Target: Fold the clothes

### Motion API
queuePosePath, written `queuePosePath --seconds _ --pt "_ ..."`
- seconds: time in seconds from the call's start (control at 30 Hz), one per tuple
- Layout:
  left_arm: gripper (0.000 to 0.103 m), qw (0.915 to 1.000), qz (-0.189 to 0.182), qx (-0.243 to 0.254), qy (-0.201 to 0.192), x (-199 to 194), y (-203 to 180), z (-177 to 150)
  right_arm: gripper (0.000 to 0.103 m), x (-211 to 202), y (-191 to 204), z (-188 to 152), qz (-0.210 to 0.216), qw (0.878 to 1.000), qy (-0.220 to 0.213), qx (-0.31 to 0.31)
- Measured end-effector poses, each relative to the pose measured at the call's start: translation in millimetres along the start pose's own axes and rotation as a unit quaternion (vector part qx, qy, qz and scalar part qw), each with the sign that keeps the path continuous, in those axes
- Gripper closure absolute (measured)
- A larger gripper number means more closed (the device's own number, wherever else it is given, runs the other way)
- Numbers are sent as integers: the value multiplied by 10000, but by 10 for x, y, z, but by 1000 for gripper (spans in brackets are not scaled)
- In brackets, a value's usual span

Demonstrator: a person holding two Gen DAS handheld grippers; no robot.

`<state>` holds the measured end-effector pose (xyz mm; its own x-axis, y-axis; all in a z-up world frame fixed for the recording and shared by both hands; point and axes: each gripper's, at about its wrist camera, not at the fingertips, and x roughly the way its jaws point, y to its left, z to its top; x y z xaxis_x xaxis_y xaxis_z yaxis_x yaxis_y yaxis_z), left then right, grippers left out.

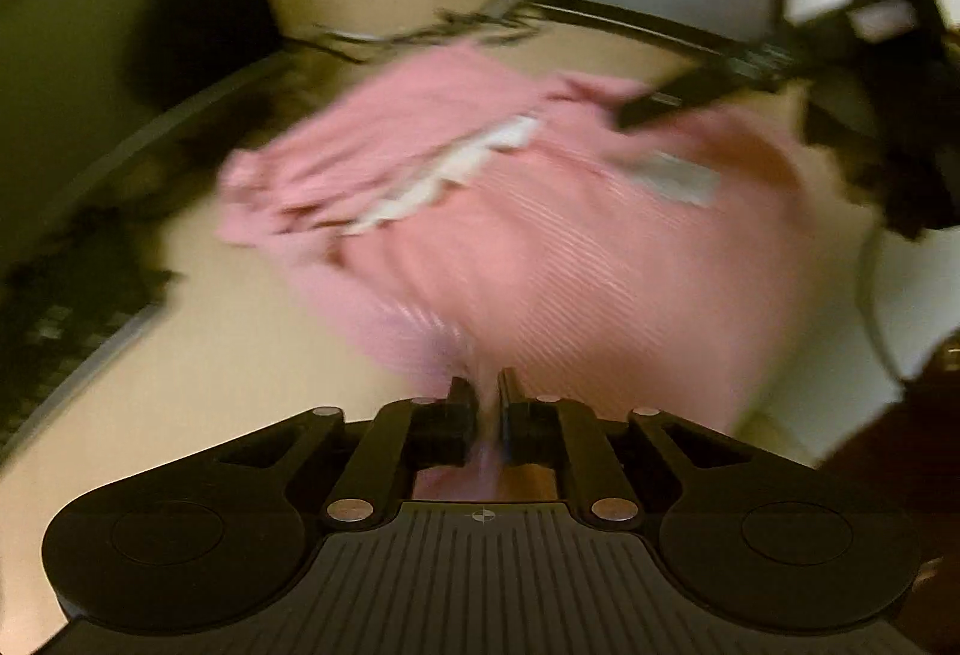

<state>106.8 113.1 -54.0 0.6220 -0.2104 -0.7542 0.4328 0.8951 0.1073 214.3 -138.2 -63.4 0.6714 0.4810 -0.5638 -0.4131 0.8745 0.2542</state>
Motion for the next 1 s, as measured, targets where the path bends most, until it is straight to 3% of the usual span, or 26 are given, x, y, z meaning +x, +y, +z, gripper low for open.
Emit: queuePosePath --seconds 0.07,0.13,0.23,0.33,0.47,0.57,0.63,0.73,0.83,0.9,1.0 --pt "62 9993 -296 -203 -35 18 -14 -27 28 91 121 126 432 9990 129 53" --pt "52 9984 -433 -351 -74 3 -45 -43 32 211 254 260 899 9954 308 101" --pt "53 9976 -324 -604 21 53 -69 -59 40 544 465 447 1391 9877 682 197" --pt "55 9937 -227 -1096 101 125 -5 -86 45 978 533 555 1487 9829 976 483" --pt "63 9831 -185 -1822 20 117 137 -108 52 1391 487 638 938 9873 1011 782" --pt "75 9803 12 -1974 -4 119 167 -116 57 1358 422 689 539 9927 641 864" --pt "79 9797 151 -1998 7 129 188 -120 57 1158 468 729 430 9971 268 575" --pt "80 9778 270 -2078 3 115 266 -140 47 1000 646 679 -60 9972 -64 -745" --pt "80 9746 254 -2226 0 111 367 -160 44 1224 668 592 -199 9912 423 -1241" --pt "80 9741 183 -2254 26 141 413 -163 44 1423 634 569 -193 9912 705 -1108" --pt "80 9745 165 -2236 47 140 455 -162 44 1666 657 620 -355 9928 655 -933"
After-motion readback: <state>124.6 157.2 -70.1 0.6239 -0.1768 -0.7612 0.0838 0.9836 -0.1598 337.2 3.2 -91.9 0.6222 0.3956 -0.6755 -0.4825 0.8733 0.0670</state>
